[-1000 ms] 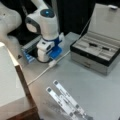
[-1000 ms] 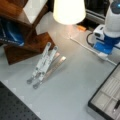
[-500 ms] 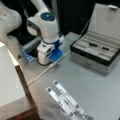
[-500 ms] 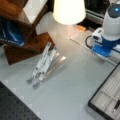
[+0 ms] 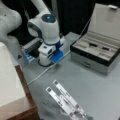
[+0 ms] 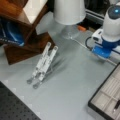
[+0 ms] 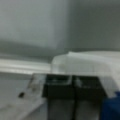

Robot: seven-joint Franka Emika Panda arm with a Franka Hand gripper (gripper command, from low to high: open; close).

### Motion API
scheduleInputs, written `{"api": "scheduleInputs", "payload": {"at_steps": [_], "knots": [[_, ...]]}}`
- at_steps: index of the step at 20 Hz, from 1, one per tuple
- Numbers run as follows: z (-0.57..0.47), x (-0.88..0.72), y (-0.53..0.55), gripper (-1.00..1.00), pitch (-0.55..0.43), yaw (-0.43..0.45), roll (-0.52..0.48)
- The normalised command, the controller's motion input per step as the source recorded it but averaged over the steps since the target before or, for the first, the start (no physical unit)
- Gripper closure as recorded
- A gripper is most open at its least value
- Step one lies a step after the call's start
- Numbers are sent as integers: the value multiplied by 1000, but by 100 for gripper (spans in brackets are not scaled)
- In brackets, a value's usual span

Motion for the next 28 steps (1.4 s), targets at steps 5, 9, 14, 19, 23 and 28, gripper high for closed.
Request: {"api": "scheduleInputs", "payload": {"at_steps": [5,9,14,19,23,28], "knots": [[-383,-1000,-289,100,-541,-24,74],[-186,-999,-320,100,-488,-22,88],[-92,-858,-265,100,-464,-46,117],[-144,-636,-164,100,-412,-69,162],[-108,-522,-107,100,-328,-100,190],[21,-473,-77,-100,-229,-95,167]]}}
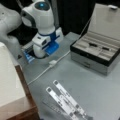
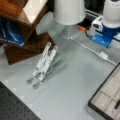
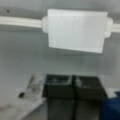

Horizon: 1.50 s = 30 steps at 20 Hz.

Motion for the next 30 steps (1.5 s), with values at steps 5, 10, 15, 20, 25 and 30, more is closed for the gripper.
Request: {"api": "scheduleInputs", "payload": {"at_steps": [5,10,15,20,25,30], "knots": [[-5,-377,-51,-100,-188,-78,128],[-76,-314,-45,-100,-160,-75,110],[-36,-257,-30,-100,-118,-73,85],[80,-123,-57,-100,-72,-43,60],[317,177,-115,-100,41,42,64],[600,563,-182,-100,235,132,49]]}}
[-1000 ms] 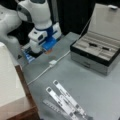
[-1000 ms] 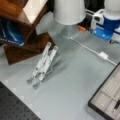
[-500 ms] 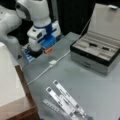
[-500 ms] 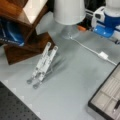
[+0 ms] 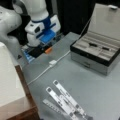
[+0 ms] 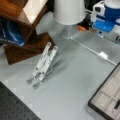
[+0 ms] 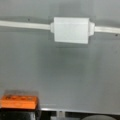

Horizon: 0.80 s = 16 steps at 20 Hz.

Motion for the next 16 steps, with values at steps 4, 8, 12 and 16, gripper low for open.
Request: {"api": "scheduleInputs", "payload": {"at_steps": [4,8,12,16], "knots": [[557,786,-260,-100,369,177,-16],[449,902,-265,-100,419,172,-84],[380,903,-230,-100,391,136,-157],[298,740,-147,-100,335,91,-183]]}}
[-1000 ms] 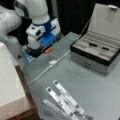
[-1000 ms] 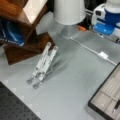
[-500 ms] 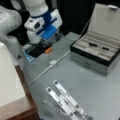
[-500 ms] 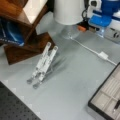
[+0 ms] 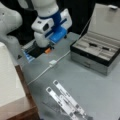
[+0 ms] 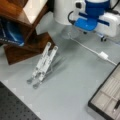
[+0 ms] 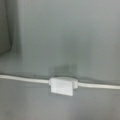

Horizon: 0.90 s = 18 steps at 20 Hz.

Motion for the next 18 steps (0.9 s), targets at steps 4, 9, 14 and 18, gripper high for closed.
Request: {"api": "scheduleInputs", "payload": {"at_steps": [4,9,14,18], "knots": [[192,542,-49,-100,267,51,-221],[156,282,5,-100,234,17,-198],[172,139,-75,-100,220,43,-202],[165,173,-132,-100,207,17,-192]]}}
